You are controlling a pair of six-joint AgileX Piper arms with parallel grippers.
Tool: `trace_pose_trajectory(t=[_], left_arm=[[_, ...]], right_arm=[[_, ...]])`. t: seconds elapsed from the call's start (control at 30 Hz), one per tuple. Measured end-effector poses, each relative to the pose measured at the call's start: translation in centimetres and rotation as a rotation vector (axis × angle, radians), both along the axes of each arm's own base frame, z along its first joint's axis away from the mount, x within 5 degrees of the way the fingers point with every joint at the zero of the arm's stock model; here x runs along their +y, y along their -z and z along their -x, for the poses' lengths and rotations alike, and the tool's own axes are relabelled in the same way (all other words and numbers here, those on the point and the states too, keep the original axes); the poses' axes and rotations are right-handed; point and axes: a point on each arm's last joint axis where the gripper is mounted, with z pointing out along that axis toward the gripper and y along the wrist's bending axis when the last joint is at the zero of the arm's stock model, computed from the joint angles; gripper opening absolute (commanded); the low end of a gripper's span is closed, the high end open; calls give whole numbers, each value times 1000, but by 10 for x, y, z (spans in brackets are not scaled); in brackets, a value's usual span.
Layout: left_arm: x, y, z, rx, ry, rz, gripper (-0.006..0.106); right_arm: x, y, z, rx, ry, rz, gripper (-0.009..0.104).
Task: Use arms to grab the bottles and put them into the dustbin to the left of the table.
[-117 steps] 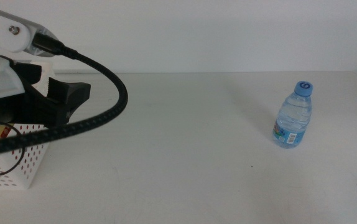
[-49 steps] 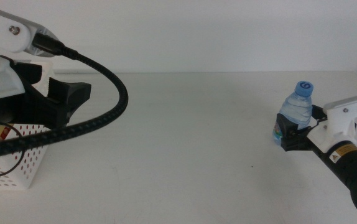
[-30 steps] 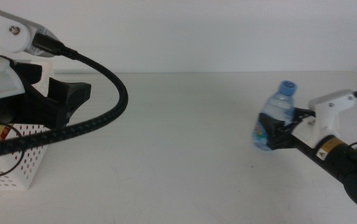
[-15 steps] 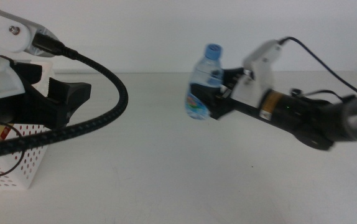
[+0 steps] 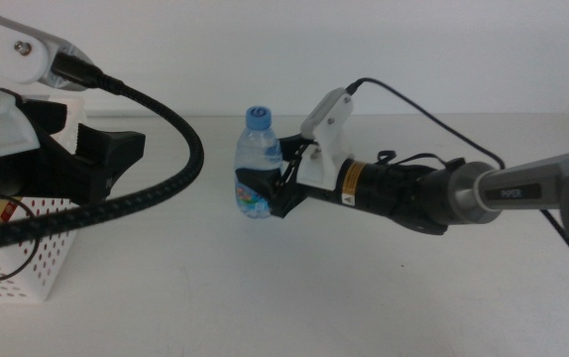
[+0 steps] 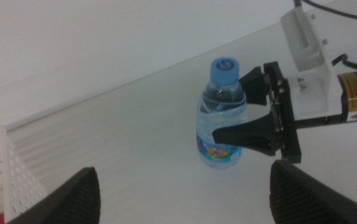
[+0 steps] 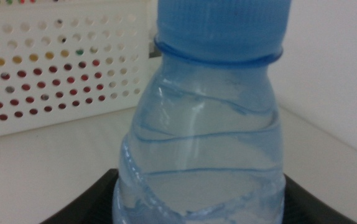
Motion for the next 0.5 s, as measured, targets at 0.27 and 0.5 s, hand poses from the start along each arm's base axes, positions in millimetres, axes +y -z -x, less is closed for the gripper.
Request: trace_pose_trajectory(t=[0.27,0.5], left_arm=[[0,0,0,0,0,0,89],[0,0,0,0,0,0,89]], right_arm=[[7,6,4,3,-24,42,0],[11,8,8,5,-62,74,0]])
